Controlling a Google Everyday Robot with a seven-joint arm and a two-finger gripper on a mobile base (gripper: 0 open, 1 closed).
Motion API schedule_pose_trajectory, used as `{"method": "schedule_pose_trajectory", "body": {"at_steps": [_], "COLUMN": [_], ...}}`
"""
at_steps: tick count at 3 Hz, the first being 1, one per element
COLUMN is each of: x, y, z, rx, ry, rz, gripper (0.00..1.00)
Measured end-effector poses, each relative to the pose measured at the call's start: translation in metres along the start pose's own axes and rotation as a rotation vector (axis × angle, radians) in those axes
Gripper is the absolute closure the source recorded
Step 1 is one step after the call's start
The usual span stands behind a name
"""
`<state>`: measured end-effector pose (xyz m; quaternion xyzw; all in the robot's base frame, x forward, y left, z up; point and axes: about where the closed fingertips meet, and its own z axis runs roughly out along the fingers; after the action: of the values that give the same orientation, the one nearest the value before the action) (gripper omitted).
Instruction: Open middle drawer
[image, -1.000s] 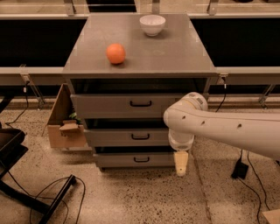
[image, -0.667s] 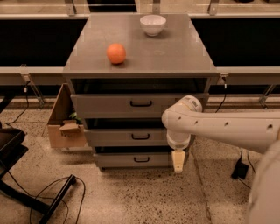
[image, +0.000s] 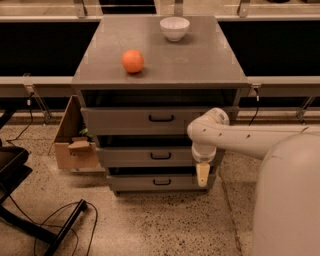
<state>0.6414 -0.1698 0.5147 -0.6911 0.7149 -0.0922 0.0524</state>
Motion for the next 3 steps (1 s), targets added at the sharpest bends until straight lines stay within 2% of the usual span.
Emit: {"method": "schedule_pose_trajectory", "body": {"at_steps": [1, 3], "x": [-0.001, 0.004], "y": [-0.022, -0.046], "z": [0.018, 0.05], "rx": [0.006, 0.006], "ry": [-0.007, -0.055], "rz": [0.017, 0.087], "gripper": [0.0, 0.0]}}
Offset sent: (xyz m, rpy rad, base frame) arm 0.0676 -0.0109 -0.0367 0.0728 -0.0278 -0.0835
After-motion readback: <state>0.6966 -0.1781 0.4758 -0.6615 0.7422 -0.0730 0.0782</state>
